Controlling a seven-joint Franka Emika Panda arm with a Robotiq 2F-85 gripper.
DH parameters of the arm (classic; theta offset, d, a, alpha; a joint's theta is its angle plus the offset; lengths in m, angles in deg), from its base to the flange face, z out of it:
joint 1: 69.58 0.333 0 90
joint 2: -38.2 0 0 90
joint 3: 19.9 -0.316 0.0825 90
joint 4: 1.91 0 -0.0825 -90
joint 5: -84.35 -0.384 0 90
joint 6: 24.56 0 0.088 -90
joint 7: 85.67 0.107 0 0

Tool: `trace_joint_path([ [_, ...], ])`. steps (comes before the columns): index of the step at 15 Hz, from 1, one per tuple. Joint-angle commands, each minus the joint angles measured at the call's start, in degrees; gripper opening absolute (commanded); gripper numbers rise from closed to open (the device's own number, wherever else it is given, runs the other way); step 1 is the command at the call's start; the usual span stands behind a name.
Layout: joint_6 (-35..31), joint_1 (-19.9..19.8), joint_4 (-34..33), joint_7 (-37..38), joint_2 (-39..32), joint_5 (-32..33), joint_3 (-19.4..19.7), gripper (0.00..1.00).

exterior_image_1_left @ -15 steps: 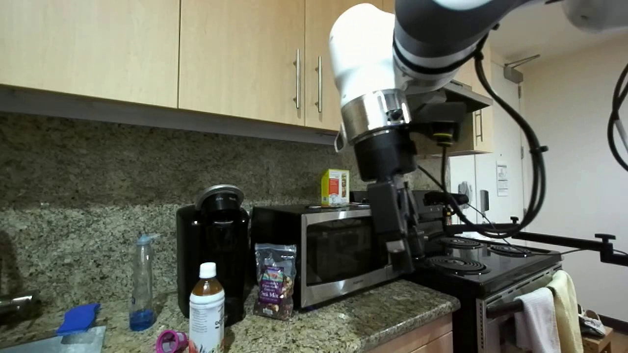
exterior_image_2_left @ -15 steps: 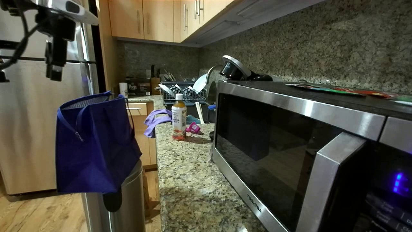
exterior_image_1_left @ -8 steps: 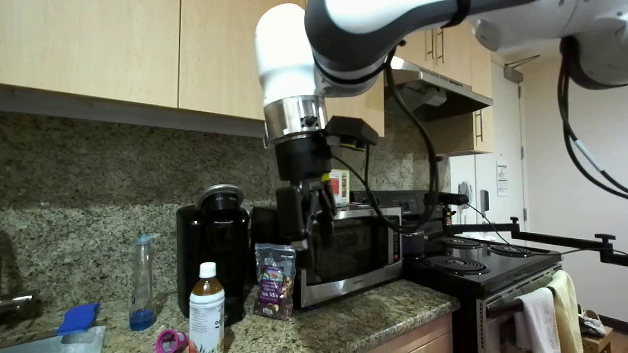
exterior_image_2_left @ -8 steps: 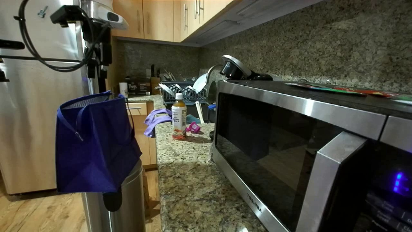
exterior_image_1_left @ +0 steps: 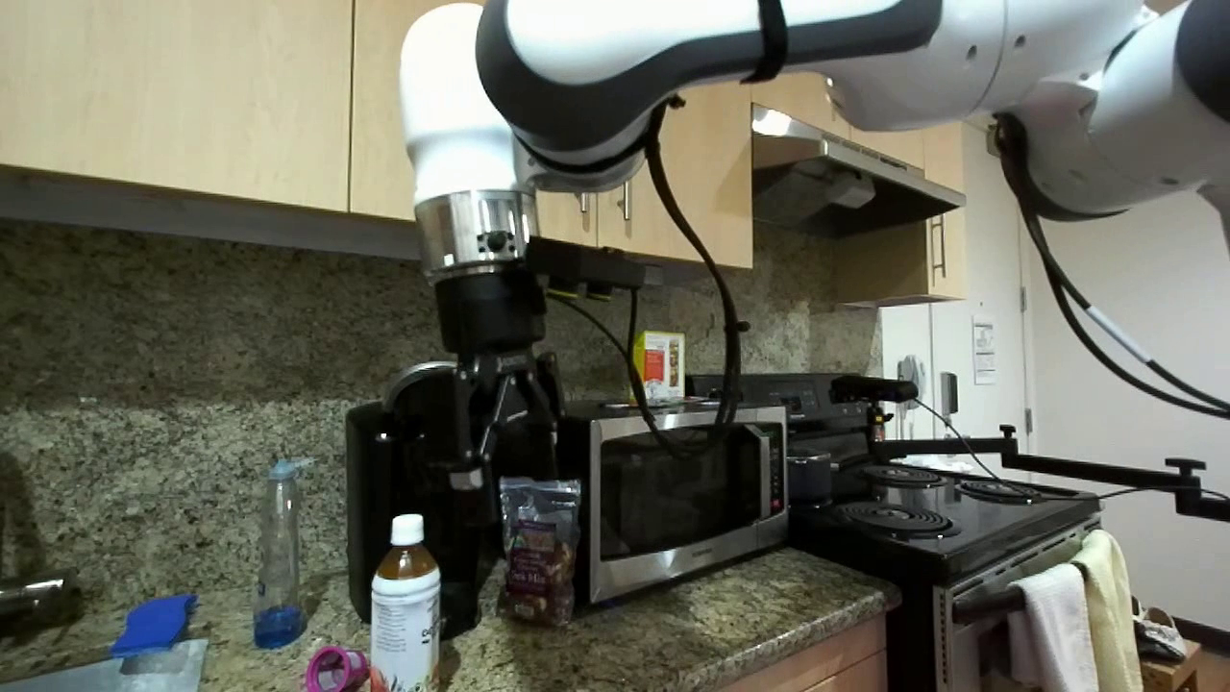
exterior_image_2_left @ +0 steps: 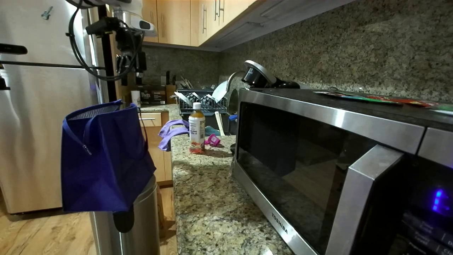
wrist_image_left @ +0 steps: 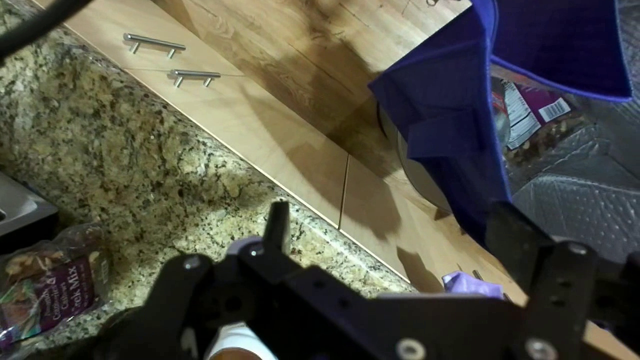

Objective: Put the white and brown bottle in the blue bag

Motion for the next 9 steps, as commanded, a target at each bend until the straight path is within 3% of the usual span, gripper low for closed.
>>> trace_joint_path([
  [1,0.41,1.35,-0.57,-0.17,-0.15,-0.31,1.48,1.00],
  [4,0.60,1.02,-1.04,-0.32,-0.50,-1.25,1.56,1.00],
  [9,-10.19,0.39,-2.39,-1.17,-3.83,-1.32,3.98,1.00],
])
